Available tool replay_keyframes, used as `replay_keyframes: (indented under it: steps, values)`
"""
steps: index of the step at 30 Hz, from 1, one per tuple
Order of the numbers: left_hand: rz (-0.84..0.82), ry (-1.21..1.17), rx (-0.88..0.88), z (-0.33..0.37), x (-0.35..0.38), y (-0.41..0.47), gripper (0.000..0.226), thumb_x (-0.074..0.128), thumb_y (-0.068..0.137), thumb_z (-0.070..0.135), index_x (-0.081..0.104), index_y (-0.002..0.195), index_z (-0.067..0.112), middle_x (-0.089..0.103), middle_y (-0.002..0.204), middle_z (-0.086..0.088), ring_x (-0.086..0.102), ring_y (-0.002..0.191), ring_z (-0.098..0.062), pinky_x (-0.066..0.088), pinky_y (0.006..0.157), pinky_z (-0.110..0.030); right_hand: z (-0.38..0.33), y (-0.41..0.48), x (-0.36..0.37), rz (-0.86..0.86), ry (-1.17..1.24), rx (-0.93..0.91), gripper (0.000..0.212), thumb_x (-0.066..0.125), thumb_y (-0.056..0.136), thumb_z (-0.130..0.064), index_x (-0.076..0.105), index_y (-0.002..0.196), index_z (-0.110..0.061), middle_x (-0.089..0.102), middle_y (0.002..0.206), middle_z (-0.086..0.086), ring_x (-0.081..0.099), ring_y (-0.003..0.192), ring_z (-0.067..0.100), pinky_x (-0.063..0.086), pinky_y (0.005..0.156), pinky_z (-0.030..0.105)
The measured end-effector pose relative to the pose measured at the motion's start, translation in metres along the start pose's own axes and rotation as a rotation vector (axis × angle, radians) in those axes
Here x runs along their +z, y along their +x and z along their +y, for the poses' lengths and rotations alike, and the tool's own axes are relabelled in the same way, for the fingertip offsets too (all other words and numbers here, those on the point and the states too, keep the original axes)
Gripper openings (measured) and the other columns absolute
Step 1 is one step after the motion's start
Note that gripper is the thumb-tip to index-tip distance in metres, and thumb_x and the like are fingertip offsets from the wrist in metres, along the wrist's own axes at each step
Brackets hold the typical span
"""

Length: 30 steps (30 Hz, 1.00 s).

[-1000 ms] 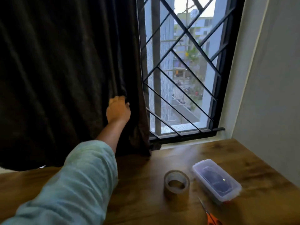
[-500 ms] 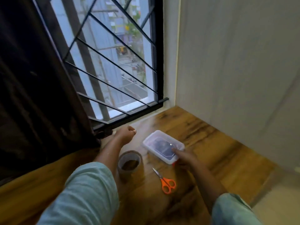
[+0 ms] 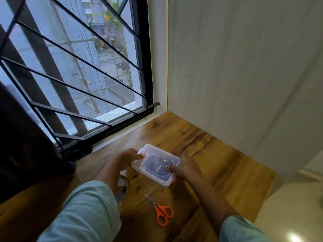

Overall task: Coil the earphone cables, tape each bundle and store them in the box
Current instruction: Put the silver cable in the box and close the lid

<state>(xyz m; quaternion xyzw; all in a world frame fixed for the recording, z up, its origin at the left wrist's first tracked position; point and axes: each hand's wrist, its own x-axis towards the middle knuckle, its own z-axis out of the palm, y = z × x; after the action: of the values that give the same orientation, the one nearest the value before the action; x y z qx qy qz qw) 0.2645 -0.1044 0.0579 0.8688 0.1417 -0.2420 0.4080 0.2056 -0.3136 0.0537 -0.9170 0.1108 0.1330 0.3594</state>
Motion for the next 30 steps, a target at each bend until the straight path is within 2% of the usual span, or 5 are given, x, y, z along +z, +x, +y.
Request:
replay_keyframes:
  steps: [4, 10, 17, 24, 30]
  values:
    - [0.106, 0.096, 0.03, 0.005, -0.004, 0.008, 0.036, 0.071, 0.082, 0.019, 0.064, 0.113, 0.002, 0.065, 0.107, -0.013, 0.061, 0.092, -0.022, 0.053, 0.09, -0.034, -0.008, 0.002, -0.003, 0.026, -0.096, -0.06, 0.069, 0.07, 0.082, -0.041, 0.041, 0.136, -0.01, 0.051, 0.138, 0.009, 0.052, 0.124, 0.024, 0.044, 0.097, 0.031]
    - [0.367, 0.129, 0.108, 0.004, 0.023, -0.002, 0.029, 0.062, 0.089, 0.016, 0.063, 0.115, 0.003, 0.061, 0.093, -0.009, 0.053, 0.072, -0.013, 0.041, 0.056, -0.018, -0.013, 0.003, 0.004, 0.066, -0.133, -0.111, 0.055, 0.067, 0.086, -0.031, 0.043, 0.133, -0.014, 0.054, 0.135, 0.008, 0.054, 0.122, 0.023, 0.046, 0.097, 0.032]
    - [0.425, 0.24, 0.131, 0.001, 0.03, -0.016, 0.026, 0.052, 0.095, 0.025, 0.061, 0.115, 0.011, 0.065, 0.104, -0.008, 0.059, 0.082, -0.019, 0.047, 0.069, -0.026, -0.013, 0.003, 0.004, 0.061, -0.113, -0.128, 0.057, 0.067, 0.087, -0.03, 0.043, 0.135, -0.011, 0.053, 0.136, 0.009, 0.052, 0.124, 0.024, 0.045, 0.098, 0.032]
    - [0.475, 0.321, 0.065, -0.022, -0.017, -0.044, 0.043, 0.048, 0.096, 0.033, 0.049, 0.134, 0.014, 0.048, 0.141, -0.012, 0.045, 0.128, -0.03, 0.04, 0.104, -0.036, -0.015, 0.013, 0.006, 0.093, -0.043, -0.091, 0.043, 0.062, 0.091, -0.029, 0.051, 0.125, -0.005, 0.058, 0.128, 0.015, 0.057, 0.116, 0.03, 0.047, 0.092, 0.036]
    - [0.586, 0.015, -0.031, -0.082, -0.072, -0.11, 0.019, 0.058, 0.091, 0.022, 0.071, 0.102, 0.014, 0.067, 0.106, -0.013, 0.062, 0.104, -0.029, 0.051, 0.089, -0.031, -0.032, 0.028, 0.032, -0.02, 0.101, -0.038, 0.036, 0.045, 0.096, -0.018, 0.058, 0.12, 0.005, 0.059, 0.124, 0.026, 0.058, 0.112, 0.04, 0.048, 0.095, 0.043]
